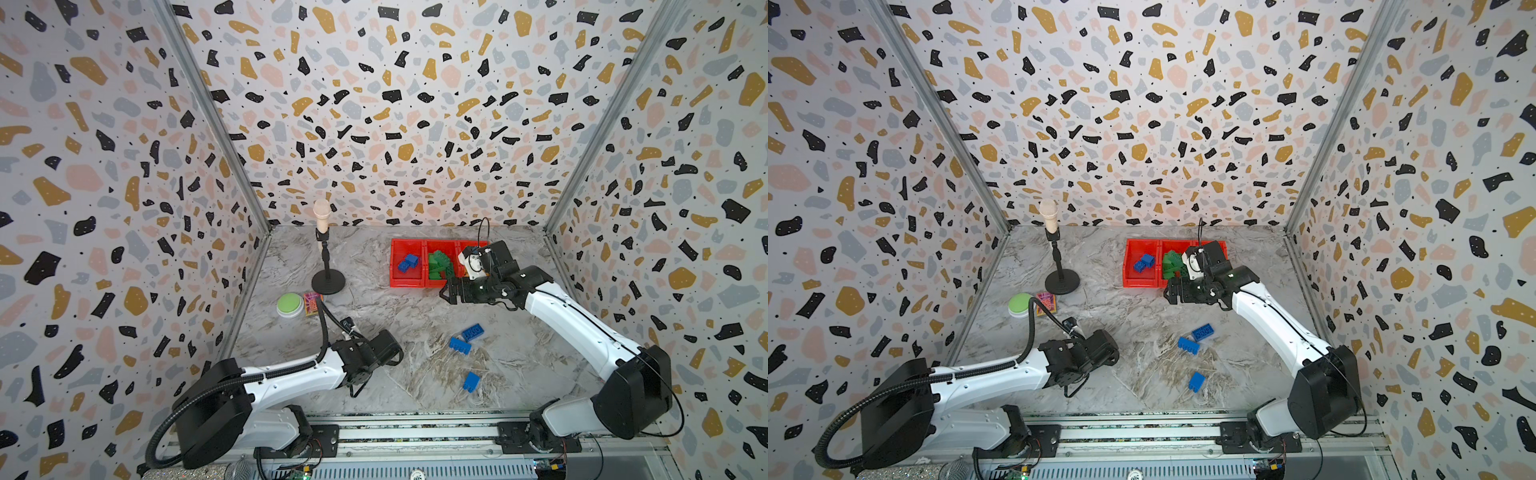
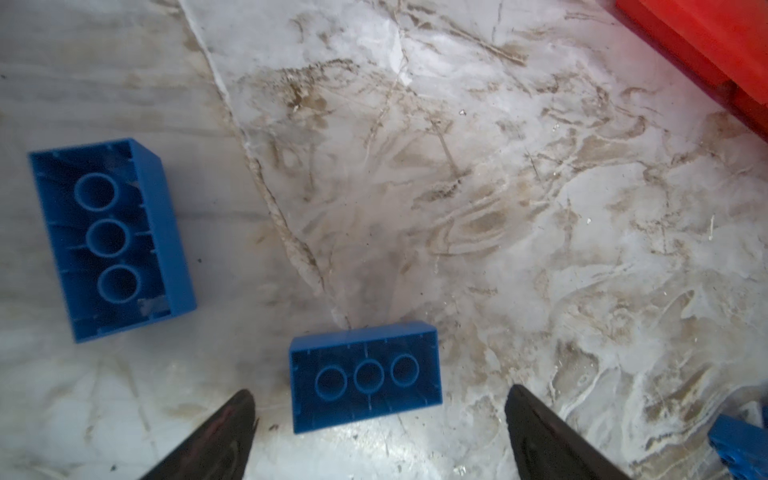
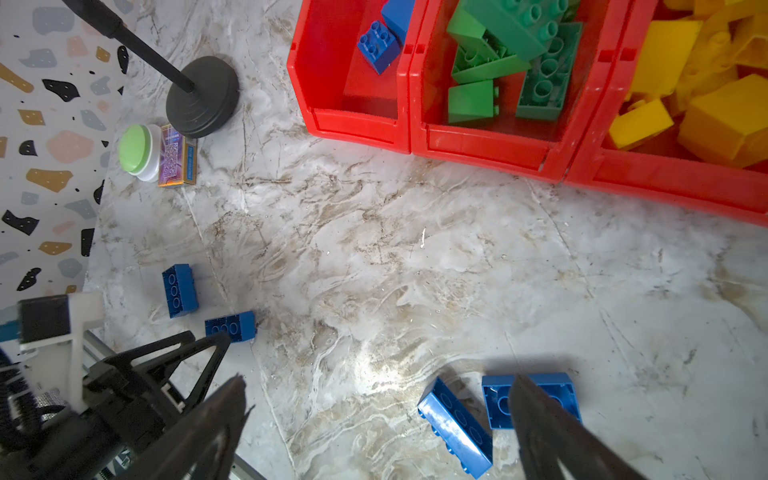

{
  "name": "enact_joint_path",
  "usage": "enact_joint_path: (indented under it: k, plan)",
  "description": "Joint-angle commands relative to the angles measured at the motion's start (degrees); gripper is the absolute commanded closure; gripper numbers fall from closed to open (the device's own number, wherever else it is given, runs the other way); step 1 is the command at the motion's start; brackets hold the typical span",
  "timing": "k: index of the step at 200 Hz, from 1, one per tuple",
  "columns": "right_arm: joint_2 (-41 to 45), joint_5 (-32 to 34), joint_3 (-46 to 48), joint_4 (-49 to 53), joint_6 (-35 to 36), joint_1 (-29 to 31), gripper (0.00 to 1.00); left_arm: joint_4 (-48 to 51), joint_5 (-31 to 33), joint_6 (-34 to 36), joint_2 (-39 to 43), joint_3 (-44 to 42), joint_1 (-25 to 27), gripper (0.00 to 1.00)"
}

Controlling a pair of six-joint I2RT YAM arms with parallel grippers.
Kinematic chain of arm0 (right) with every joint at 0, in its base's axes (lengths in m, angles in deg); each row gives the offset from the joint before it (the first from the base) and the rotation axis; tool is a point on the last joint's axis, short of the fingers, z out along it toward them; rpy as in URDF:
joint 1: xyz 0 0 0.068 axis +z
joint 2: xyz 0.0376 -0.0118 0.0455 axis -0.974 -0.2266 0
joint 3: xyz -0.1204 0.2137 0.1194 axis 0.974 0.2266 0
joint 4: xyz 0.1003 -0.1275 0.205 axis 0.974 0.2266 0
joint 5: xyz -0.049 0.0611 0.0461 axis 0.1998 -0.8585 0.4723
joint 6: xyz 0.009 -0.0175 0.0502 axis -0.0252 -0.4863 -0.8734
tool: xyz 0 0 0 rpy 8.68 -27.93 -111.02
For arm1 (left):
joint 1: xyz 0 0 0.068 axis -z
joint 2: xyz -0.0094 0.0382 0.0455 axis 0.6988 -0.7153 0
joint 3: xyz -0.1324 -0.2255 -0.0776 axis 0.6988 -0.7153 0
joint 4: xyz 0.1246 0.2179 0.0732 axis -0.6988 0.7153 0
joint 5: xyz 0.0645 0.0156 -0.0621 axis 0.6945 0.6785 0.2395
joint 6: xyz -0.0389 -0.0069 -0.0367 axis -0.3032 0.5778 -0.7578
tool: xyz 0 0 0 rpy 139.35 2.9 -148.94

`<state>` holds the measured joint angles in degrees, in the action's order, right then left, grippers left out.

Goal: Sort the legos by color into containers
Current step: 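Lower the left gripper onto the blue 2x3 brick near the stand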

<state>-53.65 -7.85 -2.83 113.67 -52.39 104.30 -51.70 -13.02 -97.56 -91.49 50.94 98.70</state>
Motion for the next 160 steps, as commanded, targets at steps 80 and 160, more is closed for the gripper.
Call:
enact_joint_path:
  k: [80, 160]
  plan:
    - [5.5, 2.8, 1.4, 2.6, -1.3, 0.2, 0.01, -6.8, -6.4, 8.9, -10.5, -0.2, -4.8, 0.25]
    - [7.2, 5.0, 2.6, 2.6, -3.8, 0.1, 0.01, 0.5, -6.6, 16.0, -13.6, 7.5, -5.6, 0.58]
